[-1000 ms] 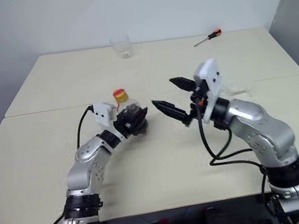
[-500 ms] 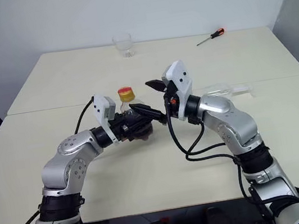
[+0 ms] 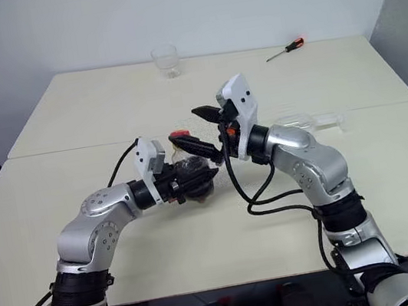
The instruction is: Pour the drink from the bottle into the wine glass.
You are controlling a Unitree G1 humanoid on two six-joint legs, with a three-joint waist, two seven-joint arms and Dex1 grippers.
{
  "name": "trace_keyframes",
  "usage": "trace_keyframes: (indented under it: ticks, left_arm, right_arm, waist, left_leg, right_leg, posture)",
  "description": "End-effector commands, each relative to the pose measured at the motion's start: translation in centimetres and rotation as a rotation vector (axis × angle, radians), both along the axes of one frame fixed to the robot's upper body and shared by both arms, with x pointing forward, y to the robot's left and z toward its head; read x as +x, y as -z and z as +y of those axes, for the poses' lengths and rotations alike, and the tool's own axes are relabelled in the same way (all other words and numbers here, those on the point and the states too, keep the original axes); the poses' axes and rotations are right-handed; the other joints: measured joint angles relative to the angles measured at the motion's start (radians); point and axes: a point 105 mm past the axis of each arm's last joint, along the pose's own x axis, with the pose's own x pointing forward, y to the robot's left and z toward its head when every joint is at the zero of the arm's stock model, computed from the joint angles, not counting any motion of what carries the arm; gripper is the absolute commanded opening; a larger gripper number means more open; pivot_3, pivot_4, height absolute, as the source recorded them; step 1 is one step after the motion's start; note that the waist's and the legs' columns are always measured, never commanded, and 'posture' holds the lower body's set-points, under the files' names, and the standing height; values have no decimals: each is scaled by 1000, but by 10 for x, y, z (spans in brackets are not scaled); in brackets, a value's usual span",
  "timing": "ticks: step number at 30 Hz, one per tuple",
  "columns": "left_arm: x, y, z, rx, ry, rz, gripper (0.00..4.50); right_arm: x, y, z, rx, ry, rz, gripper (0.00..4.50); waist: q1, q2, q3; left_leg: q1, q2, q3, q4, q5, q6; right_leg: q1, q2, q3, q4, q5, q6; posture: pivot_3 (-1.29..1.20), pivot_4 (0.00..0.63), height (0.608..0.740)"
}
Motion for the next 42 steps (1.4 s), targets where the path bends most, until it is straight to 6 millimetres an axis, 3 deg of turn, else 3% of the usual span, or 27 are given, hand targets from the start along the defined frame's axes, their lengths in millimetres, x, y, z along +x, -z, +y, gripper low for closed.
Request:
trace_keyframes:
  ticks: [1,6,15,18,23,41,42]
  left_arm:
    - [-3,-12,-1,-5,30,-63,2225]
    - [-2,-13,-1,0,29,-63,2225]
    - [-1,-14,0,7,33,-68,2225]
    - [0,-14,-1,7,34,-70,2225]
    - [1,-15,-2,8,37,-73,2225]
    - [0,-16,-8,16,71,-84,2225]
    - [0,-17,-8,15,70,-85,2225]
  right_arm:
    - [-5,-16,-1,35,-25,-28,2845]
    - [-11,-16,3,34,-83,2,1132]
    - [-16,-19,5,31,-142,32,1132]
    - [-14,-22,5,36,-146,44,1711]
    - [-14,-23,5,39,-158,63,3416]
    - [-8,-21,13,36,-163,57,3416]
    - [-8,-20,13,35,-162,58,3251]
  waist:
    - [0,0,0]
    - [0,0,0]
    - [0,1,1]
    - [0,1,1]
    - [0,1,1]
    - [0,1,2]
    - [0,1,2]
  left_leg:
    - [0,0,0,0,0,0]
    - [0,0,0,0,0,0]
    - [0,0,0,0,0,0]
    - [0,0,0,0,0,0]
    - [0,0,0,0,0,0]
    - [0,0,0,0,0,0]
    - [0,0,0,0,0,0]
  right_leg:
    - [0,0,0,0,0,0]
    - [0,0,0,0,0,0]
    - [0,0,0,0,0,0]
    - [0,0,0,0,0,0]
    - [0,0,0,0,0,0]
    - [0,0,0,0,0,0]
    - [0,0,0,0,0,0]
  posture:
    - [0,150,740]
    - [0,150,740]
    - [0,150,740]
    - [0,150,740]
    - [0,150,740]
    - [0,150,740]
    - [0,150,740]
